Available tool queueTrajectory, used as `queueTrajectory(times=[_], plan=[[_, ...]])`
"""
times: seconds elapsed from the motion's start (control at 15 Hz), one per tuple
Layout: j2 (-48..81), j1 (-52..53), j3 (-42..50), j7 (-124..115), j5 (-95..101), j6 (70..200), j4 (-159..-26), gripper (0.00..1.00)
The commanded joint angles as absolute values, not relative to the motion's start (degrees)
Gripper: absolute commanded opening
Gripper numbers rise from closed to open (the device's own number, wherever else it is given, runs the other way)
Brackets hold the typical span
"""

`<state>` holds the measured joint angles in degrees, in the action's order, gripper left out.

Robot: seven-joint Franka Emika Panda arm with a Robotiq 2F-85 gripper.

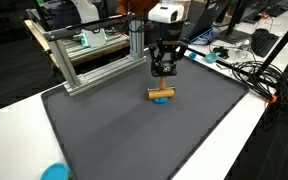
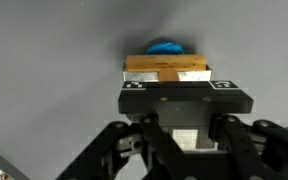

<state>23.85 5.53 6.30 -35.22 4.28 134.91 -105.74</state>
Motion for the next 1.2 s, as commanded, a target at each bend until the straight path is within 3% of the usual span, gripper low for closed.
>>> queueTrajectory(times=[0.0,0.27,0.33,0.47,0.53,1.13], plan=[[27.5,4.3,7.4,-38.3,2.8,139.1,-103.6,0.22],[25.3,3.4,7.3,-39.7,0.7,139.7,-104.8,0.22],[23.9,4.4,6.5,-38.8,1.2,135.4,-105.6,0.47],[23.8,4.1,6.5,-39.0,0.7,135.7,-105.6,0.47],[23.8,4.0,6.5,-39.0,0.6,135.8,-105.6,0.22],[25.5,6.4,8.6,-46.9,4.8,143.7,-106.2,0.22]])
